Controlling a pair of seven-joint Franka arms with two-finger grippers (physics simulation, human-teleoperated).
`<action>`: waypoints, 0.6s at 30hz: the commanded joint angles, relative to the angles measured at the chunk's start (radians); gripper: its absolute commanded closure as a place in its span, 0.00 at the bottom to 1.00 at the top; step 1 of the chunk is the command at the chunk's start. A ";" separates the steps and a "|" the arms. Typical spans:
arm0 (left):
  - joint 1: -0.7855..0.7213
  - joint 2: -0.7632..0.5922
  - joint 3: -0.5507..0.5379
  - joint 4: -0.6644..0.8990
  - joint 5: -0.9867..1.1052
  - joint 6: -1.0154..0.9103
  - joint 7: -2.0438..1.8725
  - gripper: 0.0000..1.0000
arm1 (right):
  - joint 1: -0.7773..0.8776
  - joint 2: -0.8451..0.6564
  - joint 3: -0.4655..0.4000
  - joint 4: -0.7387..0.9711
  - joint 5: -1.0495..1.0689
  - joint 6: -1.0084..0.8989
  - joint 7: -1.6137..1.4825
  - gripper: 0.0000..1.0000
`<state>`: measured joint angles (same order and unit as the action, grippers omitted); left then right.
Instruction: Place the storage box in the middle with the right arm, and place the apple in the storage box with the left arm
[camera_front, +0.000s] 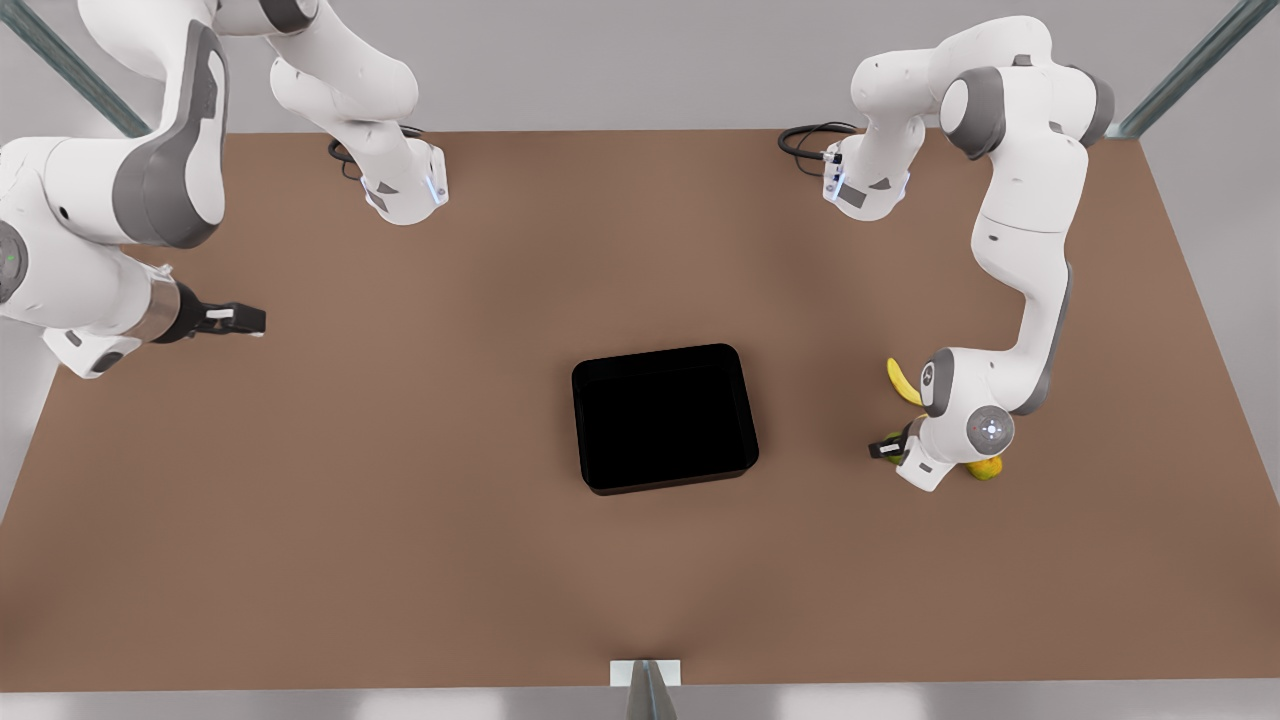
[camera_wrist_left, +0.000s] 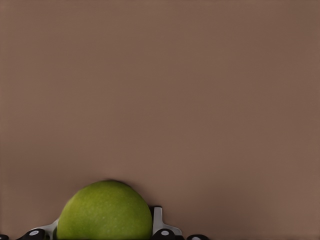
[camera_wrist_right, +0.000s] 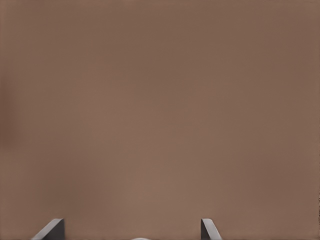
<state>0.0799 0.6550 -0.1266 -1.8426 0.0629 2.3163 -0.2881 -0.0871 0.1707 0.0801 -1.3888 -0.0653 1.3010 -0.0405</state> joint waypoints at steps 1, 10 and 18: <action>0.000 0.000 0.001 0.000 0.000 0.000 0.000 0.22 | -0.009 0.001 0.000 0.001 -0.001 0.000 -0.001 0.00; 0.000 0.003 0.001 0.003 -0.002 0.002 0.000 0.22 | -0.005 0.024 0.000 0.001 -0.011 -0.015 0.001 0.00; 0.000 0.003 0.001 0.003 0.000 0.002 0.000 0.27 | -0.042 0.035 -0.013 0.001 -0.002 -0.014 -0.001 0.00</action>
<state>0.0797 0.6581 -0.1259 -1.8392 0.0867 2.3166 -0.2929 -0.1342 0.2057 0.0673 -1.3883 -0.0684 1.2862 -0.0423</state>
